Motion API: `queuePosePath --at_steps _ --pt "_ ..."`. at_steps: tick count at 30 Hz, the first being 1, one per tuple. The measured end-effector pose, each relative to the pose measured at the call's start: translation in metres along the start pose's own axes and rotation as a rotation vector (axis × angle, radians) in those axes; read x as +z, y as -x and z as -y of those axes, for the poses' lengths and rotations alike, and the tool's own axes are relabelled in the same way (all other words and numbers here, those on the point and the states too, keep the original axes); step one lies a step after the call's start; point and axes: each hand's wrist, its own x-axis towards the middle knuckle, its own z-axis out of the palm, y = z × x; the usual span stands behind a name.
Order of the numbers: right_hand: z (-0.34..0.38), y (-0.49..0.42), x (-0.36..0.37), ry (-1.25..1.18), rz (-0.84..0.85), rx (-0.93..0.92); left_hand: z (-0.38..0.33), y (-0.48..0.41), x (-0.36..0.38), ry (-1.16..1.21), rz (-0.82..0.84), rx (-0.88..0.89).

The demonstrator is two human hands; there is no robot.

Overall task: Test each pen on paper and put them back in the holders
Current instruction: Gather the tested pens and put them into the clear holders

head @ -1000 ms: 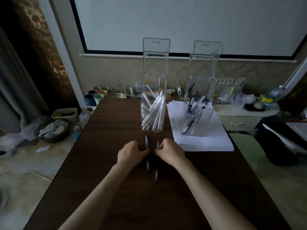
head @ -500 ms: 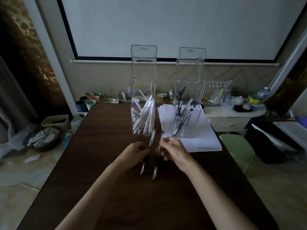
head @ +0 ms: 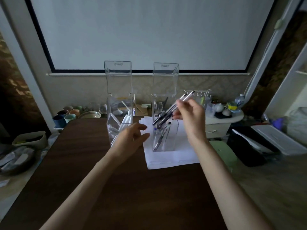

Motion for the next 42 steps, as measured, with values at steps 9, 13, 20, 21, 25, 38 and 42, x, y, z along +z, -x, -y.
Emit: queuePosePath --at_steps 9,13,20,21,25,38,42 --pt "-0.023 -0.052 0.008 0.474 0.035 -0.015 0.075 -0.008 -0.013 -0.118 -0.511 -0.297" --pt "-0.035 -0.047 0.011 0.449 0.103 0.178 0.073 -0.021 -0.002 0.082 -0.402 -0.384" --pt "-0.024 -0.032 0.022 0.45 0.013 -0.146 0.088 -0.047 0.003 0.177 -0.434 -0.374" --pt "-0.019 -0.028 0.031 0.407 0.096 -0.142 0.09 -0.045 0.002 0.18 -0.439 -0.37" --pt "-0.009 -0.024 0.076 0.299 0.296 -0.079 0.09 -0.024 0.001 0.171 -0.457 -0.288" --pt "0.028 -0.027 0.147 0.36 0.339 0.047 0.098 0.022 -0.011 0.191 -0.395 -0.266" --pt "-0.008 0.006 0.128 0.459 0.389 -0.253 0.098 0.023 -0.01 0.185 -0.417 -0.256"
